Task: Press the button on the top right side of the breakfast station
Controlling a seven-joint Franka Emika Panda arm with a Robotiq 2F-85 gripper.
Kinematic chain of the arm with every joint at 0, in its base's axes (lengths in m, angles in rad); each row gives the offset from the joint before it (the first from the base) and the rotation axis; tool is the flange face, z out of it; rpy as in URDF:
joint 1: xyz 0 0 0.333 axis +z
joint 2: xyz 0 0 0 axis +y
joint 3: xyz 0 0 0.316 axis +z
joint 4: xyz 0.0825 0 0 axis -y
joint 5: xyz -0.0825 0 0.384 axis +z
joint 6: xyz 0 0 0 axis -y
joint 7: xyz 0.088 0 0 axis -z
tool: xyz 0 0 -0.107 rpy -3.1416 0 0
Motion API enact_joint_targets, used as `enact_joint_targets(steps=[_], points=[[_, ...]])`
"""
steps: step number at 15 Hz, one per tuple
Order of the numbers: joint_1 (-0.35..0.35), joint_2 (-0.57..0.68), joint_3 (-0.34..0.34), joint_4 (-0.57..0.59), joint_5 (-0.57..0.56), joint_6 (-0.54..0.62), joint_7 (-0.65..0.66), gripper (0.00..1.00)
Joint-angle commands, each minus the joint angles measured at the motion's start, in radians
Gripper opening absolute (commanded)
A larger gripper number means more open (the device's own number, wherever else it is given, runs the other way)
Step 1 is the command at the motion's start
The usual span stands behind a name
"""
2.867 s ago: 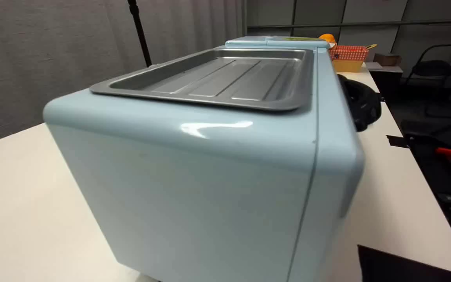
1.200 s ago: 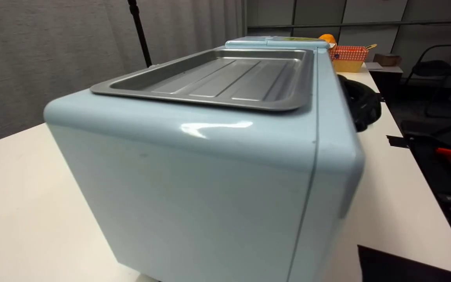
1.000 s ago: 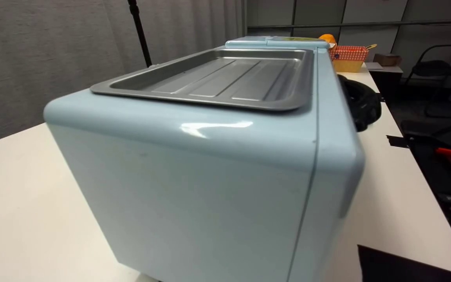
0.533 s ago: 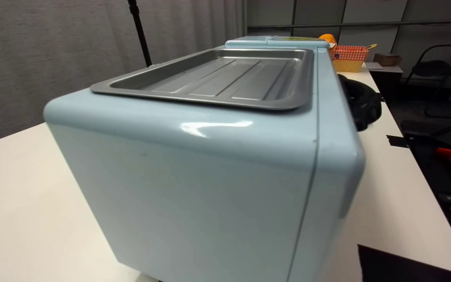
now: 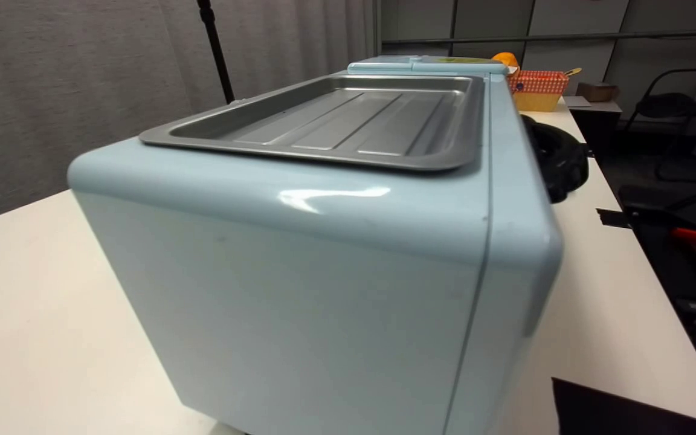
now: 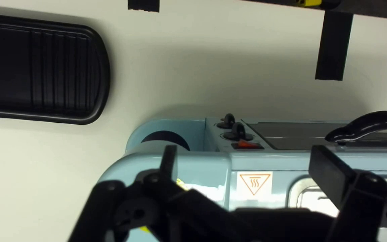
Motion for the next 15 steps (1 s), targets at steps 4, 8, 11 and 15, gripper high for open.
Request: enact_joint_targets(steps=[4, 8, 11, 15], points=[[0.0, 0.061, -0.001, 0.018, -0.044, 0.063, 0.01, 1.0], [0.01, 0.138, 0.018, 0.056, -0.067, 0.156, 0.044, 1.0], [0.004, 0.2, 0.023, 0.093, -0.077, 0.216, 0.066, 1.0], [-0.004, 0.264, 0.016, 0.157, -0.115, 0.262, 0.091, 0.94]])
